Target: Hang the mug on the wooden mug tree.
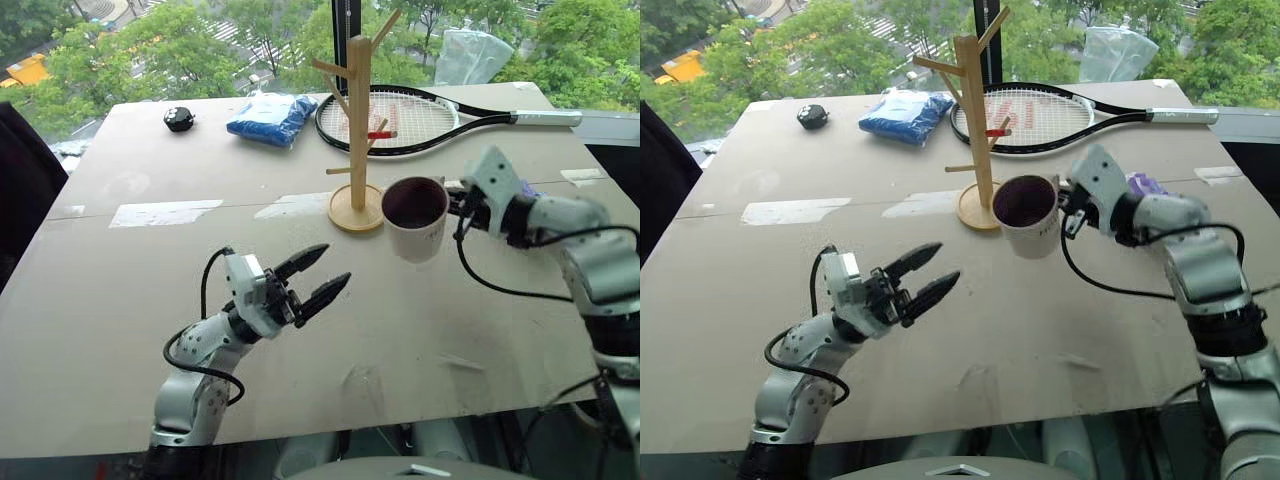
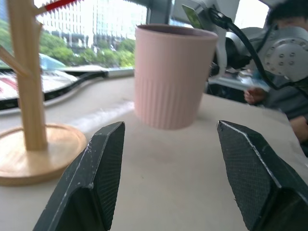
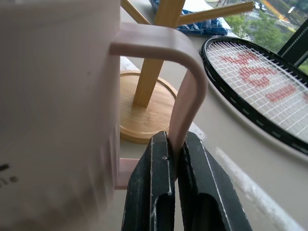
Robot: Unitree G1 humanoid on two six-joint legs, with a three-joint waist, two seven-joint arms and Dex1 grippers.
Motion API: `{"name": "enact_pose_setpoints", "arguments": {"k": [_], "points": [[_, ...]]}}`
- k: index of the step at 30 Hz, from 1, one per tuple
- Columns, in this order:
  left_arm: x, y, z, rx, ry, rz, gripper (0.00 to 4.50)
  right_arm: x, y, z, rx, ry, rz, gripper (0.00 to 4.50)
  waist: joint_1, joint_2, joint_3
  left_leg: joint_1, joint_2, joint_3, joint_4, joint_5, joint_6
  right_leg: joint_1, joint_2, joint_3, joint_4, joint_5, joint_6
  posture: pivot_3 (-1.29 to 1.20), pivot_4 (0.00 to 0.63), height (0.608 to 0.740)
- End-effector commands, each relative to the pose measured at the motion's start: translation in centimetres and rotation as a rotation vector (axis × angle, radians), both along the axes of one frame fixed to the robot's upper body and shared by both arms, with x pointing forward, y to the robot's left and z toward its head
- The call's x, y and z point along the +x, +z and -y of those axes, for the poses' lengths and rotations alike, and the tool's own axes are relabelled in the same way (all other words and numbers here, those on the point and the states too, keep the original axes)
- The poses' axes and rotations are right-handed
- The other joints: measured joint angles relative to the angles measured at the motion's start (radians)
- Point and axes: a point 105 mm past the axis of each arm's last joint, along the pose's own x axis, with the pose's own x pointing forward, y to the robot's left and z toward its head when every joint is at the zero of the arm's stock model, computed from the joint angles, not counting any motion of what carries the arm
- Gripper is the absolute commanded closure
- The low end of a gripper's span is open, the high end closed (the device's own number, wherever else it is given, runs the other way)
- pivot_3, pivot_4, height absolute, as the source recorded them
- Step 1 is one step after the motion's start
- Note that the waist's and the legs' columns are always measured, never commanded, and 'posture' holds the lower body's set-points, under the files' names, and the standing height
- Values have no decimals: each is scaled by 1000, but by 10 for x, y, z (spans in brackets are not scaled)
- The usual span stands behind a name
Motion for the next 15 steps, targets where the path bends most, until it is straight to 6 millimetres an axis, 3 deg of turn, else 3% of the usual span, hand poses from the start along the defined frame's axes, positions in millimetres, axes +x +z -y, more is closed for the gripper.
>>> {"name": "enact_pose_setpoints", "arguments": {"k": [1, 6, 8, 15], "points": [[4, 15, -6, -58, 44, 92, 1360, 9, 23, -4, -105, -10, 48, 4431, 1, -1, 0, -1, 0, -1, 0, 0, 0, 0, 0, -1, -1, 0, 0, 0, 150, 740], [11, 26, -3, -113, 83, 153, 1360, 23, 57, -18, -213, 28, 112, 4431, -3, -1, 0, -9, 0, -2, 2, 0, 0, -6, 0, -3, -3, 0, 0, 0, 150, 740], [12, 31, -2, -143, 101, 171, 1360, 29, 63, -20, -248, 35, 117, 4431, -3, -2, 0, -16, -1, -1, 4, 0, 0, -13, -1, -1, 0, 1, 0, 0, 150, 740], [13, 38, -1, -195, 156, 204, 1360, 46, 88, -33, -292, 69, 179, 4431, -3, -2, 0, -16, -1, -1, 2, 0, 0, -14, -1, -2, 0, 0, 0, 0, 150, 740]]}}
